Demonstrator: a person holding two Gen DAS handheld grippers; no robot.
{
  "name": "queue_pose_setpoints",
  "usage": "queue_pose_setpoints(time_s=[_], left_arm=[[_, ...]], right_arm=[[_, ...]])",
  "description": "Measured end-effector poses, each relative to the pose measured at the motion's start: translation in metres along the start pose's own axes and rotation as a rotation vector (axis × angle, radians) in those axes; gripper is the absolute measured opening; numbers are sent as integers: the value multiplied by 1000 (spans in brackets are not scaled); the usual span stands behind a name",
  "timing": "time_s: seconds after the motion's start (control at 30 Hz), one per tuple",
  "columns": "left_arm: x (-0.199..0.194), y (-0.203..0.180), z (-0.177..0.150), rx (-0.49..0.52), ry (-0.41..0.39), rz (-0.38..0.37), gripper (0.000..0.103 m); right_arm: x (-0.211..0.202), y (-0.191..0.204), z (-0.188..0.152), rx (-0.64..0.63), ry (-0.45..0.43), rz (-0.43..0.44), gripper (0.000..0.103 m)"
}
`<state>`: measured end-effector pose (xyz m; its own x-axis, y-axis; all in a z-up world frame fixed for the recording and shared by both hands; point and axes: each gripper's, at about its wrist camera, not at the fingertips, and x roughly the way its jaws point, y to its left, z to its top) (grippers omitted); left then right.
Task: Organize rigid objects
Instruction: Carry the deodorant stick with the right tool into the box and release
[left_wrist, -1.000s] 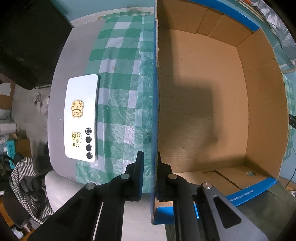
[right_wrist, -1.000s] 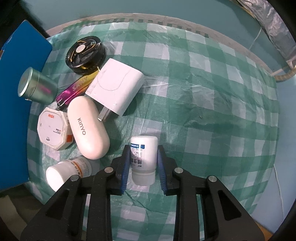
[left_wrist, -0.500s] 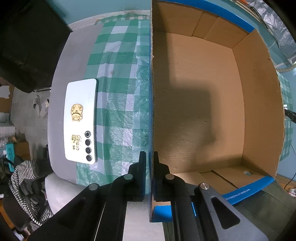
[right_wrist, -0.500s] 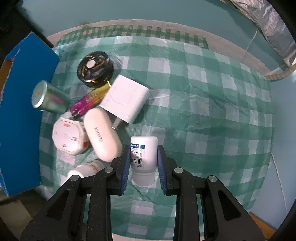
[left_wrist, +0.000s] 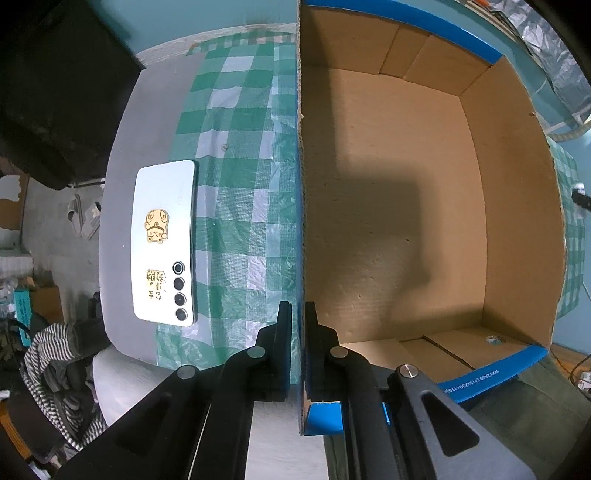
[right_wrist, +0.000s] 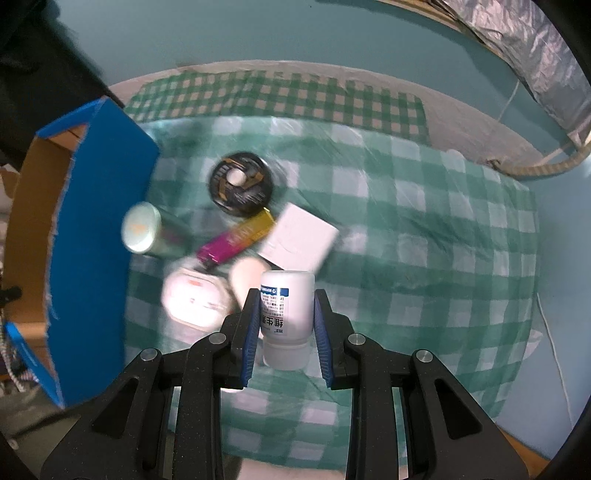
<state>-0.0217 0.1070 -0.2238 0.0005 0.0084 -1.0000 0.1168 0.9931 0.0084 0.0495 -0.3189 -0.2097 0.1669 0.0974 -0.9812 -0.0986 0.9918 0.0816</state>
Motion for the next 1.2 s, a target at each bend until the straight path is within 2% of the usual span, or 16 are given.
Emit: queue_pose_setpoints(time_s=[0.7, 1.2], left_arm=[[4, -2, -2, 12, -2, 3, 5], [8, -3, -2, 17, 0, 7, 5]], right_arm=[[-29, 104, 73, -195, -73, 81, 27], [-11, 184, 117, -329, -52, 129, 27]])
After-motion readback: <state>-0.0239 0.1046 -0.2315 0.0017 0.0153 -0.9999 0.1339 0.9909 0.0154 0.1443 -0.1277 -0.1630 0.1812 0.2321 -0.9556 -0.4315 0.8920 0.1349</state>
